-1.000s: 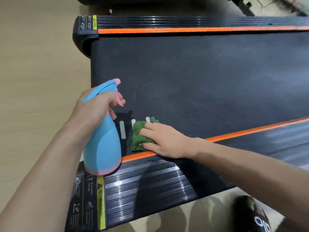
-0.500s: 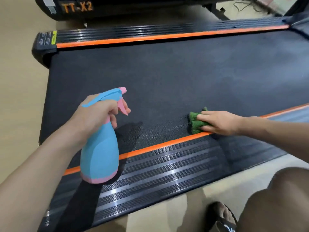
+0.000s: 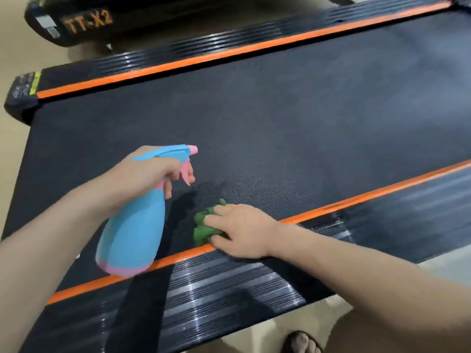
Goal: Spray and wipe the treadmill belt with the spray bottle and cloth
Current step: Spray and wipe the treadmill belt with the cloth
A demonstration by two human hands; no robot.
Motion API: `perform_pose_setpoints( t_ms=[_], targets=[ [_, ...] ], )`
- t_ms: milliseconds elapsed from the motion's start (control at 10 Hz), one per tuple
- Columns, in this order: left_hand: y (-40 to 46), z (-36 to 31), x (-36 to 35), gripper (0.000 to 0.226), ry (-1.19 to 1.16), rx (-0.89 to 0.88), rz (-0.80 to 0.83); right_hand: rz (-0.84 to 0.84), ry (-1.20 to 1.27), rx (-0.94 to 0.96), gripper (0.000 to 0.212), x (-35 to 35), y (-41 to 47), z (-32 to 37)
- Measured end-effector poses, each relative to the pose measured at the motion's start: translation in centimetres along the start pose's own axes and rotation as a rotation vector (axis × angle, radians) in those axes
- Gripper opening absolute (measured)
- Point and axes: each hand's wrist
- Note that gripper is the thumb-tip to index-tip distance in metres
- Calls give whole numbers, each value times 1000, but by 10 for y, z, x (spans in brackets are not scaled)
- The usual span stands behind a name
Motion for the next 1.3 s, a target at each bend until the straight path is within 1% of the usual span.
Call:
perform_pose_setpoints(
  t_ms=[100, 200, 300, 400, 500, 600, 700, 800, 900, 1000, 1100, 1200, 1300],
  targets=[
    [16, -22, -22, 39, 22, 52, 38, -65, 10, -161, 38, 29, -24, -61],
    [20, -51, -47, 38, 26, 32, 53, -189, 11, -288, 34, 40, -40, -98],
    [19, -74, -62, 29, 37, -23, 68, -306, -59, -252, 39, 26, -44, -95],
    [19, -83, -73, 26, 31, -33, 54, -379, -97, -258, 32, 17, -37, -81],
    [12, -87, -79, 39, 19, -67, 71, -340, -160, -66, 29, 5, -18, -55],
    [8, -83, -76, 27, 45, -62, 58, -225, -132, -39, 38, 8, 5, -56],
    [9, -73, -68, 28, 50, -91, 17, -229, -158, -185, 44, 25, 1, -83],
    [4, -62, -65, 29, -10, -80, -30, -351, -113, -583, 41, 57, -18, -116],
    [-2, -56, -66, 17, -77, -87, -5, -674, 75, -1006, 33, 96, -56, -144],
    [-1, -53, -67, 20, -98, -106, 3, -909, 129, -1246, 35, 123, -97, -151],
    [-2, -55, -70, 20, -51, -122, 21, -995, 181, -1402, 38, 130, -121, -149],
    [-5, -55, -74, 29, 7, -123, 43, -1235, 273, -1558, 40, 134, -130, -143],
    [-9, -57, -78, 50, 71, -121, 65, -1624, 308, -1675, 41, 148, -139, -138]
  ],
)
Point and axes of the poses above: each hand's wrist, its own y-axis towards the middle knuckle, its own x-axis out of the back of the hand, z = x × y, and after that the axes turned 8 degrees about -z, right-handed
